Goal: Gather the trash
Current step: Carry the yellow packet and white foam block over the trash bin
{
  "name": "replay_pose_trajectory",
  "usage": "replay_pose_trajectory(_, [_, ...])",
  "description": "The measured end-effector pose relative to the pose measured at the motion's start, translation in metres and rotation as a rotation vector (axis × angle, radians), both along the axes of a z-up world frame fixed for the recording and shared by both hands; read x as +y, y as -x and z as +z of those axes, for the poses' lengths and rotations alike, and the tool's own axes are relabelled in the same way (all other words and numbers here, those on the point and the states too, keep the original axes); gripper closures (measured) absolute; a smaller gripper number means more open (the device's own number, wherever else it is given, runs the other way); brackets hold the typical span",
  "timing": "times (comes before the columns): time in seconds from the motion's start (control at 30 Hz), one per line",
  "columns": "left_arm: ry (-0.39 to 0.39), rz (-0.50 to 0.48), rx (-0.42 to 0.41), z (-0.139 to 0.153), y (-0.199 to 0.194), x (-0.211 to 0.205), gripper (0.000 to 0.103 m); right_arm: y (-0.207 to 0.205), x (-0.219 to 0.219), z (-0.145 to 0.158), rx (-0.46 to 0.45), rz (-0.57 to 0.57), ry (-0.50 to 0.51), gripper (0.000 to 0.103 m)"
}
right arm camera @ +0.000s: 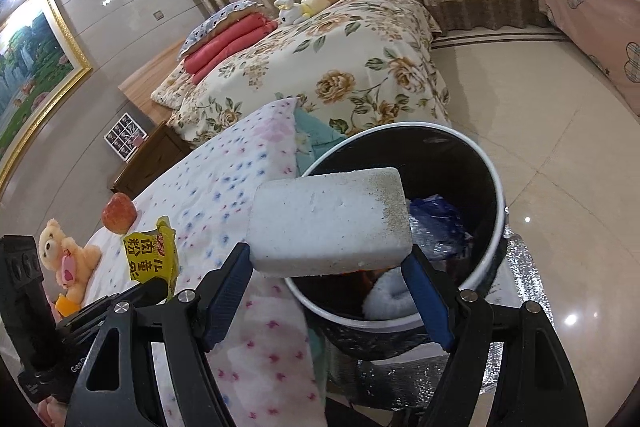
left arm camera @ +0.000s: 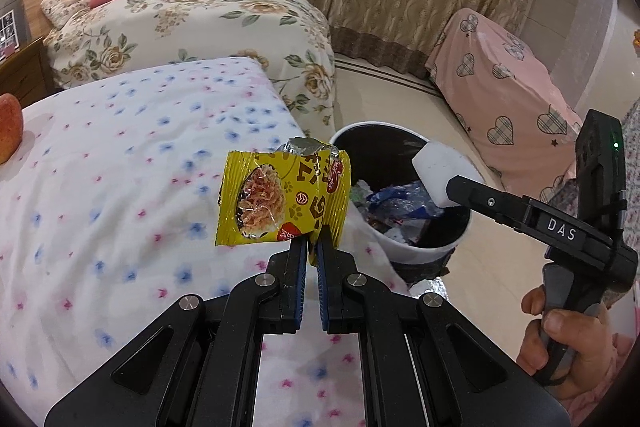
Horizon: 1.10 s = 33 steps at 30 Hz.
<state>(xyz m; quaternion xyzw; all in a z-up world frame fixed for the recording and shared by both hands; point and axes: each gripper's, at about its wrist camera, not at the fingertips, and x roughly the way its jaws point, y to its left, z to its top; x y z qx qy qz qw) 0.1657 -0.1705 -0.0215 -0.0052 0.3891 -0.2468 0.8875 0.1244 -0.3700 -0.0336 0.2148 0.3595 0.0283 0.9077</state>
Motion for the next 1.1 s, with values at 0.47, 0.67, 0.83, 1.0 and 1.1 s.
replay_pose_trajectory(0.47, [-0.006,-0.037,-0.003,0.002,-0.001,-0.023,0.098,0.005,-0.024,-0.001,0.002,-0.034,0.001,0.026])
replay_pose_trajectory(0.67, [-0.013,-0.055,-0.009,0.003,-0.004,-0.035,0.098,0.003,-0.031,-0.002,0.011,-0.037,0.007,0.025])
replay_pose_trajectory(0.83, [-0.02,-0.067,-0.013,0.005,-0.006,-0.046,0.098,0.001,-0.037,-0.002,0.012,-0.041,0.006,0.025])
replay_pose_trajectory(1.0, [-0.026,-0.078,-0.014,0.005,-0.009,-0.055,0.098,0.001,-0.04,-0.001,0.016,-0.037,0.008,0.025])
replay_pose_trajectory(1.1, [-0.029,-0.085,-0.015,0.005,-0.01,-0.06,0.098,-0.001,-0.043,-0.001,0.016,-0.035,0.01,0.025])
